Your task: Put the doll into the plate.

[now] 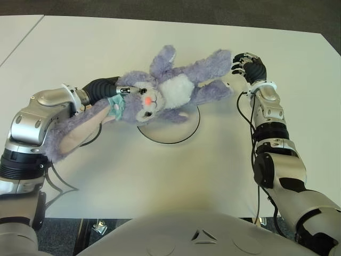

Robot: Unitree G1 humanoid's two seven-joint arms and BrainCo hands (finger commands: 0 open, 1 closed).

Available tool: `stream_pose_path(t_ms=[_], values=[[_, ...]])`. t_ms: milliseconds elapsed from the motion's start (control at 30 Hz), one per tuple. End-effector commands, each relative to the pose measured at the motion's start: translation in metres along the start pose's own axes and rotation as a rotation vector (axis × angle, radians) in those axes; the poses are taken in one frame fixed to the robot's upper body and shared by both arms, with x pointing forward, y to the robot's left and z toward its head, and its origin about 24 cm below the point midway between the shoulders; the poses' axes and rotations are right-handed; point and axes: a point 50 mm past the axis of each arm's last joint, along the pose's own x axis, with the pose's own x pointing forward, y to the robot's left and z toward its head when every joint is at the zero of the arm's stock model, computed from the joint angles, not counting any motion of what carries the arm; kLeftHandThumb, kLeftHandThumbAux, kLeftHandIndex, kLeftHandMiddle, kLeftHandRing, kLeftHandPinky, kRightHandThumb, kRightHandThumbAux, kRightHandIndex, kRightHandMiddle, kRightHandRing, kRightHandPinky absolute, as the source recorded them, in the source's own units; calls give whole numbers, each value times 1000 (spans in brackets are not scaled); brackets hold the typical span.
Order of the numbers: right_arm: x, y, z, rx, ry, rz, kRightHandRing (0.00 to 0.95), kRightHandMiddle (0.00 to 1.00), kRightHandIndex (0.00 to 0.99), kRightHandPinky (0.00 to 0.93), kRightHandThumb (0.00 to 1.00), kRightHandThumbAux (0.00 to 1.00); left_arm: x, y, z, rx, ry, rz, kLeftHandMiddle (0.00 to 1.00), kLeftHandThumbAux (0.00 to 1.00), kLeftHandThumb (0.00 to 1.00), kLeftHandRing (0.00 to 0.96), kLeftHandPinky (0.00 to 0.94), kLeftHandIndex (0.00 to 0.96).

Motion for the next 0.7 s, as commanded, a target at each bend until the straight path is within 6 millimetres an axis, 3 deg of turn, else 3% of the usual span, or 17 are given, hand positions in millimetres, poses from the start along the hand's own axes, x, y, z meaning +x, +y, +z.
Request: stream_pose_path(t_ms=[33,167,233,267,333,533,700], values=[[-1,-3,-3,12,23,0,534,462,444,515,840,679,5,-5,-6,45,15,-26,484,651,950,575,797,385],[-1,-4,-4,14,24,-2,533,461,444,515,840,679,5,-5,-9,111,16,-30,494,644,953,506,657,421],[-1,-4,-4,15,25,-2,533,462,443,516,840,679,4,-5,-10,157,27,-32,445,656,943,516,509,396],[-1,-4,-4,15,25,-2,533,461,444,515,840,679,4,-5,-10,180,33,-33,394,576,933,459,410,359],[-1,-4,-4,15,25,-2,533,461,445,516,840,679,3,-5,-10,220,41,-36,340,503,922,401,315,320],[-1,-5,-5,16,32,-2,535,462,443,519,840,680,2,-6,-11,377,61,-35,136,359,834,207,239,182],[-1,-5,-5,18,34,-1,537,463,441,521,839,680,1,-10,-9,532,61,-27,53,299,726,105,175,103]])
